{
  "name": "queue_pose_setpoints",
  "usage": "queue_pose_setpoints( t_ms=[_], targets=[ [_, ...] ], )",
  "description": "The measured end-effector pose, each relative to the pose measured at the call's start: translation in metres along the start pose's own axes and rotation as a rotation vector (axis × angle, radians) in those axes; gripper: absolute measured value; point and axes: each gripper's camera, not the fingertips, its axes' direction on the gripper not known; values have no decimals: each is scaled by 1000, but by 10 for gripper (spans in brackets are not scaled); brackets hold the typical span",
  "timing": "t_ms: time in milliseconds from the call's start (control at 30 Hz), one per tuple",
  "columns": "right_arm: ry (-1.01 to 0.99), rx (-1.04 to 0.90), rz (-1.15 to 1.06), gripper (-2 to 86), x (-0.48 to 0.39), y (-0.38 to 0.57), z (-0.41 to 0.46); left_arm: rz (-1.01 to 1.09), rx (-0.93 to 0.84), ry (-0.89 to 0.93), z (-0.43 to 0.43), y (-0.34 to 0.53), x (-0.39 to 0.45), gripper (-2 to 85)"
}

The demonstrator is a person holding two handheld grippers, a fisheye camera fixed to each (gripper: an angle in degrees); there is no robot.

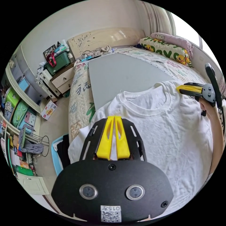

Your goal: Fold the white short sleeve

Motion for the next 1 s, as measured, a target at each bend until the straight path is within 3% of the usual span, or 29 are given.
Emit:
queue_pose_setpoints(
  t_ms=[167, 267, 333, 400, 500, 567, 700, 1000],
  targets=[
    [118, 2, -52, -10, -39, -18, 0, -6, 58, -37, -66, -7, 78, 5],
    [230, 11, -106, -10, -74, -21, 0, 23, 66, -151, -116, -13, 151, 13],
    [299, 19, -137, -10, -94, -23, 1, 111, 120, -386, -153, -10, 220, 19],
    [388, 34, -175, -10, -120, -23, 4, 370, 279, -911, -194, 6, 339, 32],
    [494, 53, -230, -10, -150, -21, 11, 735, 546, -1354, -210, 50, 469, 55],
    [551, 62, -256, -10, -166, -21, 16, 880, 642, -1455, -219, 68, 525, 62],
    [633, 77, -278, -10, -191, -21, 26, 911, 754, -1499, -274, 72, 596, 67],
    [772, 112, -287, -10, -225, -17, 49, 929, 845, -1593, -328, 62, 641, 65]
  ],
)
